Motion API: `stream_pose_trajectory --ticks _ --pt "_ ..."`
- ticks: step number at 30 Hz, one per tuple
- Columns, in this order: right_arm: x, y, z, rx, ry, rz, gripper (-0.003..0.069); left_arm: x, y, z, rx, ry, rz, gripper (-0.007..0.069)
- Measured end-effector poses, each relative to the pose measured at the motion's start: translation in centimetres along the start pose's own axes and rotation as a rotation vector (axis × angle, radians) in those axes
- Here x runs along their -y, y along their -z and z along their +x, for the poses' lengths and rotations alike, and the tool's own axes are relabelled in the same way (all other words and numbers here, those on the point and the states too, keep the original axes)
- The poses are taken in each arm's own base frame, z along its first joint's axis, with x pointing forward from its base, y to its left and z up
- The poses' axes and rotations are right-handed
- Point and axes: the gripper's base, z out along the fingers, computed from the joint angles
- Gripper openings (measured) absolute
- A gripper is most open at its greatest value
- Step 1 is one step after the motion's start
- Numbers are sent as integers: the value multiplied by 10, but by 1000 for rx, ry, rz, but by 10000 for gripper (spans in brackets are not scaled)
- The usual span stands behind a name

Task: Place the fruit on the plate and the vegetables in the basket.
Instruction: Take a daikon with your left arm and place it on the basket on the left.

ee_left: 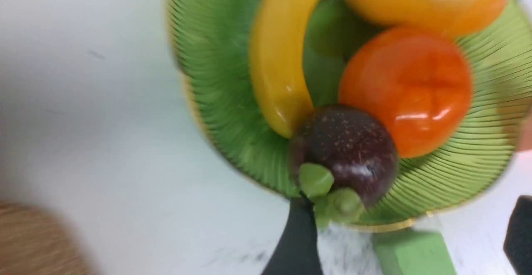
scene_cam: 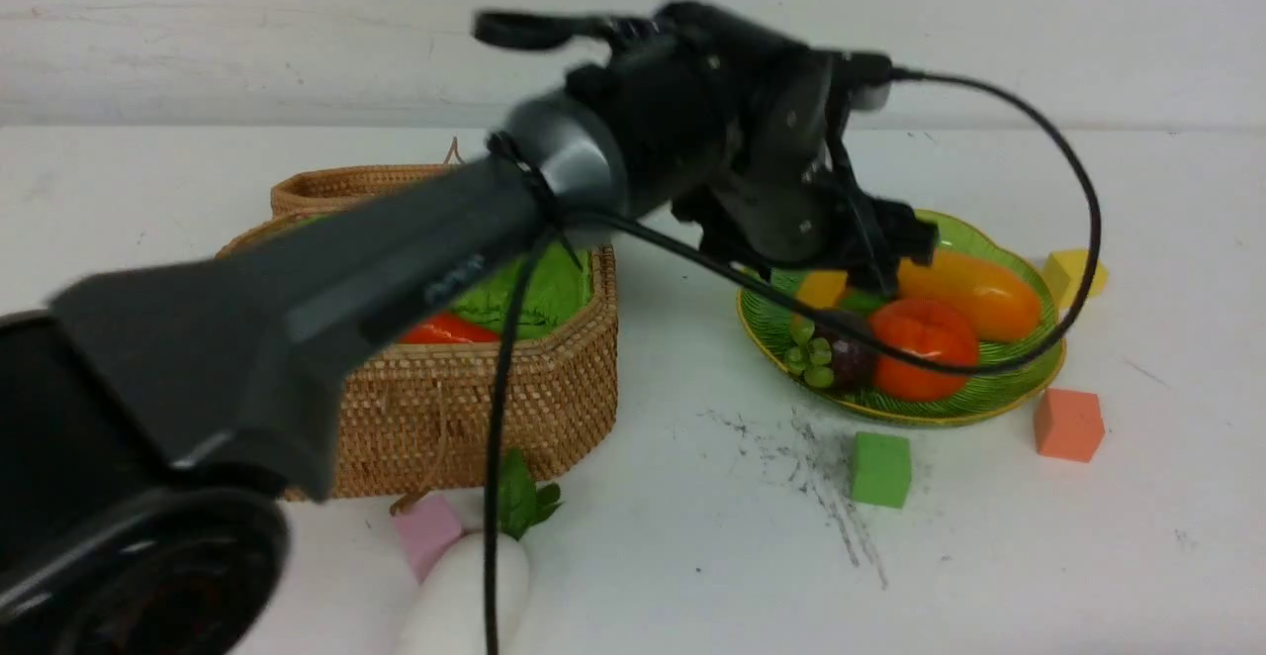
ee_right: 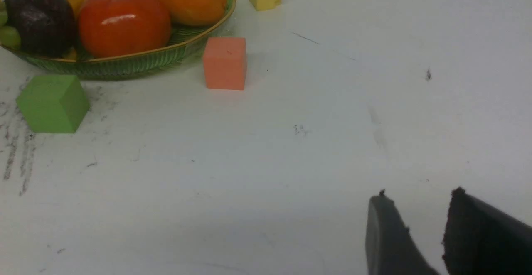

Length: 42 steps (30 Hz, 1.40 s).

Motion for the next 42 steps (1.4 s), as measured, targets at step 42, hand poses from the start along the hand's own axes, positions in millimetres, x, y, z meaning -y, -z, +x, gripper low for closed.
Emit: stream_pose_trajectory --ticks 42 --pt "0 0 0 0 0 0 238 -70 35 209 -537 145 -345 577"
